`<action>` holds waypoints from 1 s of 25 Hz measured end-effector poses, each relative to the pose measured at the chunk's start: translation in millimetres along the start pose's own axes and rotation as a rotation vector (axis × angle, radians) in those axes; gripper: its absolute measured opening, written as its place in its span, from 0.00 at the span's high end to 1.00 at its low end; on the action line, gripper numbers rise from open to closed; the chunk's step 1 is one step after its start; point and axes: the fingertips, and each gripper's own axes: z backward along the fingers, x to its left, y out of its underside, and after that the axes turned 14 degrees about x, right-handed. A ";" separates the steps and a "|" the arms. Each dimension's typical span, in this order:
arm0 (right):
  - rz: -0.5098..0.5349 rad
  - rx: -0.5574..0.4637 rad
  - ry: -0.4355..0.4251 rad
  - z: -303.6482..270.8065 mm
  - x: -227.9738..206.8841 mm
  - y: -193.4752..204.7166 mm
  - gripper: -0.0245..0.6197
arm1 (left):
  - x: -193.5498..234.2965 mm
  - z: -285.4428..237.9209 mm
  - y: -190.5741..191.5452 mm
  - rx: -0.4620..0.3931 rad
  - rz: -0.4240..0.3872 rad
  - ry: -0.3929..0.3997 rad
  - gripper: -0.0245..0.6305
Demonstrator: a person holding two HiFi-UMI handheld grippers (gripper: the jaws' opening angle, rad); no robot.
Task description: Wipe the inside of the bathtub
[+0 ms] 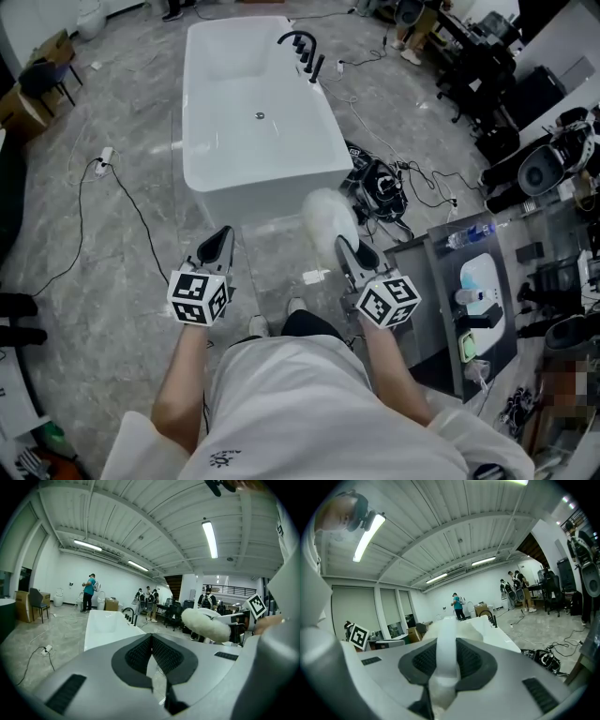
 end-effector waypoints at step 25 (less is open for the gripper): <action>-0.059 0.034 -0.098 -79.2 -146.6 -56.4 0.80 | -10.6 -143.2 -63.9 0.059 0.020 -0.063 0.94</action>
